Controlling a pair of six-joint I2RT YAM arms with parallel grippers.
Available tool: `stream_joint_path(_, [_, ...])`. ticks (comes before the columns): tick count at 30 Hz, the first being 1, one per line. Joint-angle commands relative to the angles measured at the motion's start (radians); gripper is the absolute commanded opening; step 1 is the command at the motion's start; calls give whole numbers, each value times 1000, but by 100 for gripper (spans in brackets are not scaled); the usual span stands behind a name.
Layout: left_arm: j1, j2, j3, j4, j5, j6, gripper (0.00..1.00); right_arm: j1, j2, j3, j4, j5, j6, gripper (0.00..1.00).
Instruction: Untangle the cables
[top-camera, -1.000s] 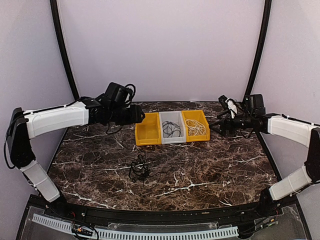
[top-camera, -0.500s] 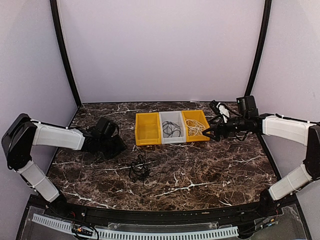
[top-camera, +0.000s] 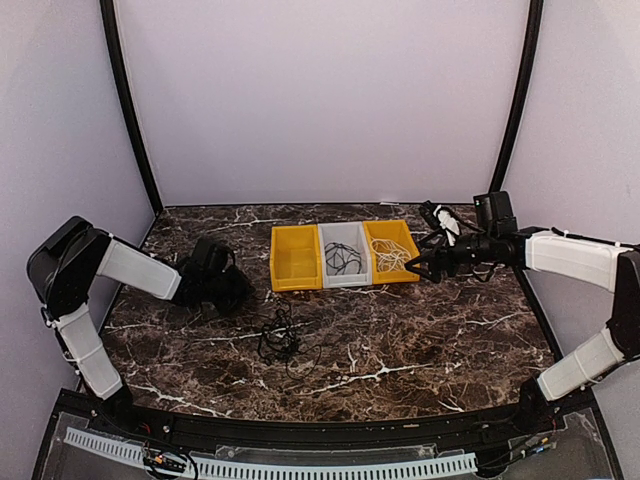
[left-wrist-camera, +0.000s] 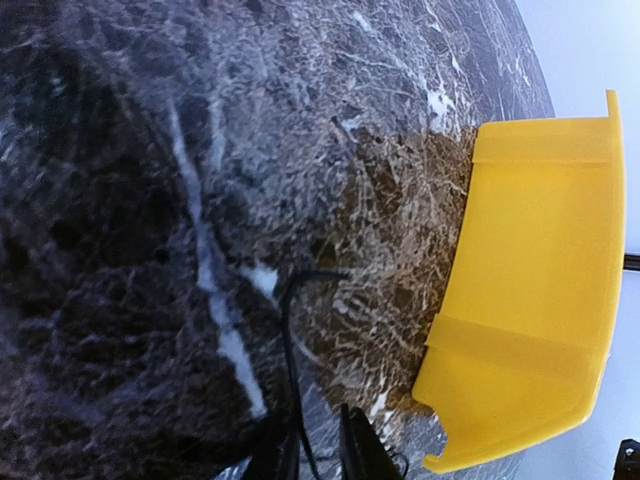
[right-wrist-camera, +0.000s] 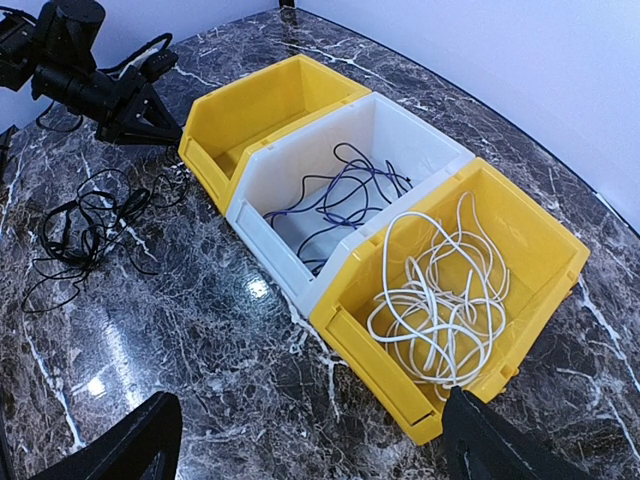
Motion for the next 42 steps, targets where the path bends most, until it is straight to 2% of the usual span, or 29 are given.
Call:
stream_joint_path(1, [25, 94, 26, 84, 49, -12, 13, 8, -24, 14, 13, -6, -7, 92])
stream_joint_path(6, [36, 137, 49, 182, 113, 27, 1, 22, -18, 37, -9, -21, -16, 89])
stream_joint_path(11, [35, -35, -5, 111, 101, 115, 0, 58, 17, 121, -66, -50, -28, 87])
stream_joint_path(14, [33, -216, -18, 0, 69, 207, 0, 96, 64, 199, -113, -69, -38, 87])
stream_joint_path(16, [32, -304, 2, -76, 89, 332, 0, 125, 106, 254, -144, -91, -37, 86])
stream_joint_path(22, [12, -455, 139, -343, 140, 511, 0, 281, 250, 452, -192, -75, 19, 84])
stream_joint_path(25, [2, -512, 189, -389, 155, 547, 0, 358, 333, 569, -201, -34, 73, 82])
stream_joint_path(33, [-21, -604, 260, -405, 200, 580, 0, 468, 580, 862, -164, -107, 248, 81])
stream_joint_path(39, [-71, -621, 336, -449, 172, 591, 0, 541, 669, 897, -50, -188, 317, 82])
stream_joint_path(42, [-93, -623, 371, -462, 168, 598, 0, 575, 685, 865, 37, -202, 343, 88])
